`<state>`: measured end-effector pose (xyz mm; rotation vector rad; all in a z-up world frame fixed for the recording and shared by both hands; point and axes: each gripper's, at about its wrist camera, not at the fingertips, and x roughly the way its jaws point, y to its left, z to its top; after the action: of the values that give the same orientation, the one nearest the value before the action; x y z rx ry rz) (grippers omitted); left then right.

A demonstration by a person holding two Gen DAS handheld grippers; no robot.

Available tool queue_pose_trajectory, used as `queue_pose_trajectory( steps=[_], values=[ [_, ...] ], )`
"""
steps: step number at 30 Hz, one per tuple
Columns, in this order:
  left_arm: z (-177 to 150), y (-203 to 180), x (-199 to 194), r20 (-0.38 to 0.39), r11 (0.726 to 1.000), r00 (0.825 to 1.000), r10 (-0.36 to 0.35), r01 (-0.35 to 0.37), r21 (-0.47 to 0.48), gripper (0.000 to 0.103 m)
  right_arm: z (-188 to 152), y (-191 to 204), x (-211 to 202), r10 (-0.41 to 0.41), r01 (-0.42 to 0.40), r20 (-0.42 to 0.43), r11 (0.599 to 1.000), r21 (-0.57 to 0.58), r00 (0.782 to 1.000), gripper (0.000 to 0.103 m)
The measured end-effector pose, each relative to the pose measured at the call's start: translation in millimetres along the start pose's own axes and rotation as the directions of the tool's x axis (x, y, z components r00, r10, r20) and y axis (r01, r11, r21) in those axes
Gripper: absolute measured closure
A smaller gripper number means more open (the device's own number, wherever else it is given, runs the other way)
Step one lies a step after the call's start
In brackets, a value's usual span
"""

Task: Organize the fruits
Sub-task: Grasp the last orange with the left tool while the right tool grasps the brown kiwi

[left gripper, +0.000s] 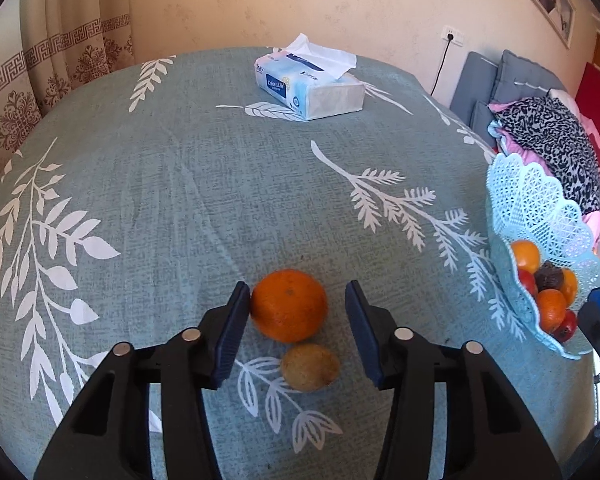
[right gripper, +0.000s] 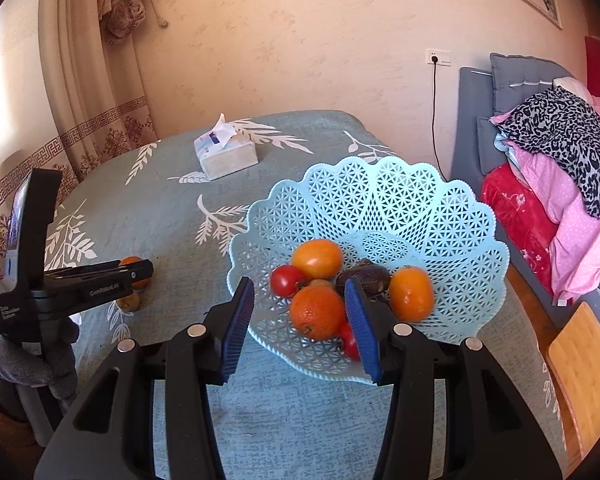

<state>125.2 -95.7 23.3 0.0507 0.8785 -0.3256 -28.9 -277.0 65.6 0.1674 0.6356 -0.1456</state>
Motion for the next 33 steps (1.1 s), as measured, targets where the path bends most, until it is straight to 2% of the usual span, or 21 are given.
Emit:
queue_pose_trajectory(
  steps=[3,18,27,33],
  values=[
    [-0.6,4.7,4.6,-0.006,1.0,1.0,0.0,0.0,-0.016,0.062,-2.0,4.0,1.6,0.005,-0.005,-0.006,1.0,-0.008,1.0,0.054],
    [-2.7,12.2,4.8,0.012,0.998,0.999,-0.042,0.042,-0.039,0.064,-6.1,26.4,8.8,0.026,-0.028,-0.032,0.998,-0.053,0.999,0.054],
    [0.0,23.3,-18.7,0.093,0.999,0.996,0.008,-0.003,-0.054,0.064,-7.1,59.5,14.5,0.08,-0.087,-0.061,0.989,-0.118,0.995,0.054],
    [1.3,38.5,-33.4,0.136,0.996,0.989,0.05,-0.039,-0.082,0.064,-8.3,88.8,26.9,0.157,-0.176,-0.129,0.972,-0.155,0.979,0.054]
  ],
)
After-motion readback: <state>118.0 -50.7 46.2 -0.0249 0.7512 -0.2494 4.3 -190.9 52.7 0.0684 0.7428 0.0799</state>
